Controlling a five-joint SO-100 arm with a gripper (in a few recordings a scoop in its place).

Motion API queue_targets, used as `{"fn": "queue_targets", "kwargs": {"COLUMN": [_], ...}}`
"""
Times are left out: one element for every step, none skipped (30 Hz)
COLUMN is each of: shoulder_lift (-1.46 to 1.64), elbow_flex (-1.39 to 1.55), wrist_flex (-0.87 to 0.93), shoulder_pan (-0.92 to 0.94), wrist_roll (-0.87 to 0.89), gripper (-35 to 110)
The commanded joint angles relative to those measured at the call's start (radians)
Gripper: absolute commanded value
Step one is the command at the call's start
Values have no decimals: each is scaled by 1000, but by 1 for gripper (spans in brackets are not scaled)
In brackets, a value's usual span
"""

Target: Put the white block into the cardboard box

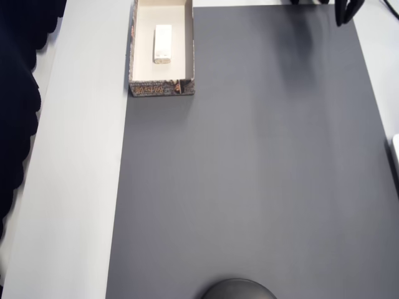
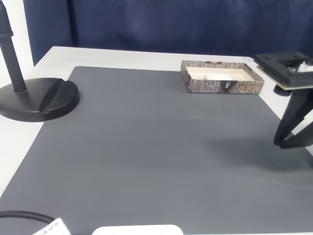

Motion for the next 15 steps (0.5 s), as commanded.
{"fn": "queue_targets", "kwargs": {"shoulder_lift": [95,124,150,173,193,210,219,221,221,222,227,235,247,258,267], "elbow_flex": [58,78,98,114,129,140,147,150,155,161,170,183,195,207,219], "wrist_flex": [-12,-9,-3,2,6,8,5,2,-3,-9,-20,-29,-41,-54,-63], "shoulder_pan": [5,5,5,5,5,6,12,18,26,32,35,35,35,35,32], "wrist_roll": [-5,-6,-6,-6,-6,-25,-29,-31,-31,-29,-26,-25,-25,-21,-21], "gripper": [-1,-1,-1,-1,-1,-1,-1,-1,-1,0,0,0,0,0,0]}}
